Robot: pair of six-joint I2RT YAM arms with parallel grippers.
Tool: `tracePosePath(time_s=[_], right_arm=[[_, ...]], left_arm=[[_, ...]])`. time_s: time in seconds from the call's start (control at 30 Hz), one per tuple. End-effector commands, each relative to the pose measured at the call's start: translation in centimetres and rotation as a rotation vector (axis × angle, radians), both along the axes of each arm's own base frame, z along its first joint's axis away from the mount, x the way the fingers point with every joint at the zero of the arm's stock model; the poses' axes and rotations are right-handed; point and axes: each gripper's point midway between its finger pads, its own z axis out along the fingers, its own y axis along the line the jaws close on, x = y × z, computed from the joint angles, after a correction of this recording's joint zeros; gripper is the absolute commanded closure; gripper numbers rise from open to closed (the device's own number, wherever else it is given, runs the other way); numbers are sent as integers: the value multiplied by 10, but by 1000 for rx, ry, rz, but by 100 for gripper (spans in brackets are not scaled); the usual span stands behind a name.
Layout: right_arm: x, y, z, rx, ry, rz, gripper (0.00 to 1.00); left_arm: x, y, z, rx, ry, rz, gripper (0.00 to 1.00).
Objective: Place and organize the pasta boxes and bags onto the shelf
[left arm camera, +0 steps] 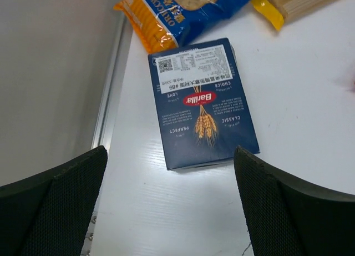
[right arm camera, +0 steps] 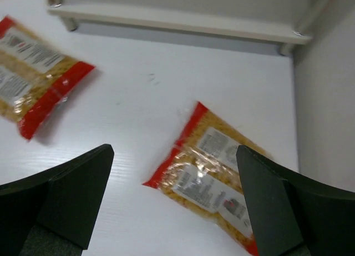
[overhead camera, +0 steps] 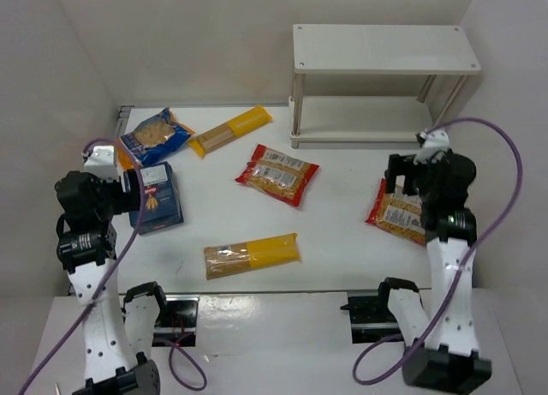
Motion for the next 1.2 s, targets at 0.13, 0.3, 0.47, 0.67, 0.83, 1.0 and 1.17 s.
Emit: tracePosePath(time_s=[0.13,0.3,0.47,0.67,0.83,1.0,1.17], right_arm=[[49,78,-20,-83,198,261,0],[64,107,-62,-106,301,362,0],[71,143,-89,-120,388,473,0],[53,209,-76,-223,272,616,0],[63,234,-99,-457,259,611,0],[85,274,-124,-624,265,670,0],[111,301,-144,-705,273,720,0]], left_arm=[[29,-9,9,34,87,-178,0],[66,8,-21,-19,189,-150,0],[99,-7,-27,-81,255,-181,0],[112,-39,-27,-151,257,-163,0],[112,-45,-55,-158,282,-143,0],[115,-43,-80,-103,334,-121,0],[113,-37,-81,-85,325,-95,0]])
